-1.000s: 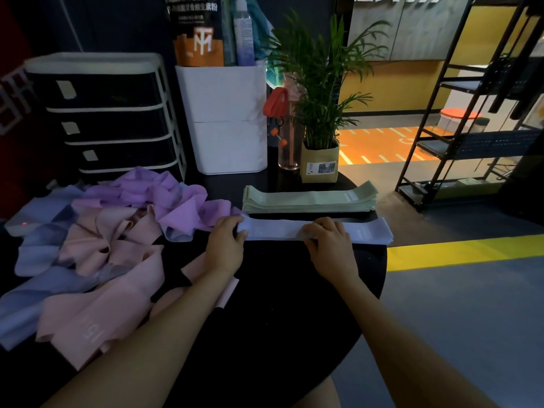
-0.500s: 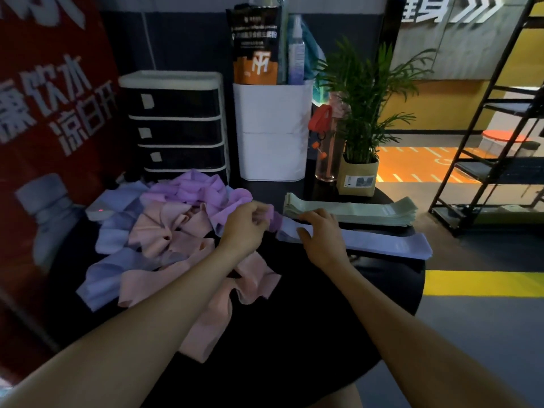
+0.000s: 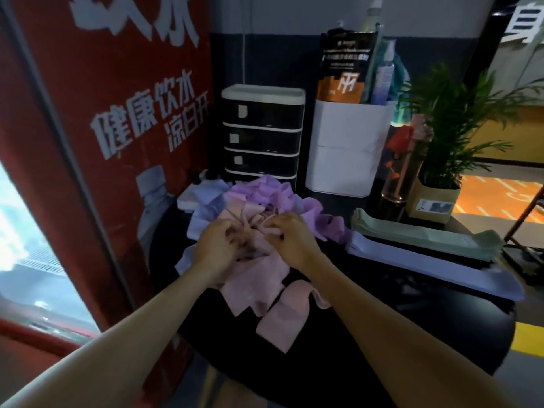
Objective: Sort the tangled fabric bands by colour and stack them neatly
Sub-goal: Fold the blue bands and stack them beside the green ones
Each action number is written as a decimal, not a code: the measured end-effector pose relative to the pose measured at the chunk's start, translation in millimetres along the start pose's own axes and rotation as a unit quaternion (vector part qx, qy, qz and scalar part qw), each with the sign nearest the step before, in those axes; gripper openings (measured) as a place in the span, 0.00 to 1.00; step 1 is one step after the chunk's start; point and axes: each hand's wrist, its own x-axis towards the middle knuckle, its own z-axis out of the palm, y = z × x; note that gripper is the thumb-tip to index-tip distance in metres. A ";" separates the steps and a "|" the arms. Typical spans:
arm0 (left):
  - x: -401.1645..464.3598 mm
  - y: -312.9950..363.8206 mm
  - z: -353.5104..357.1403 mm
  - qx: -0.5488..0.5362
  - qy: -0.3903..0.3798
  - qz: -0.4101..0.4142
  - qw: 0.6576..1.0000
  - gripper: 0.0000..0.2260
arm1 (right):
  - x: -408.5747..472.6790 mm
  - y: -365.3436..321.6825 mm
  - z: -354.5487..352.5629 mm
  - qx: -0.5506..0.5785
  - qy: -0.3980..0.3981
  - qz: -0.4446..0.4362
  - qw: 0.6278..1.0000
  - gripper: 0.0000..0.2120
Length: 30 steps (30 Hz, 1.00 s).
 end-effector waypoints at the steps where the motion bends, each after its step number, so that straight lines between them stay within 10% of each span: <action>1: -0.9 -9.8 -4.3 0.019 -0.009 -0.004 1.000 0.07 | 1.0 -5.2 5.0 -0.002 -0.011 -0.004 1.000 0.10; 17: -5.7 -76.0 -22.1 0.029 -0.004 -0.157 0.987 0.16 | 18.0 -16.5 50.3 -0.017 -0.110 0.040 0.993 0.16; 30: 35.5 0.6 -53.2 -0.176 0.040 -0.027 0.983 0.10 | 29.4 -30.8 2.9 0.140 -0.055 0.006 0.989 0.17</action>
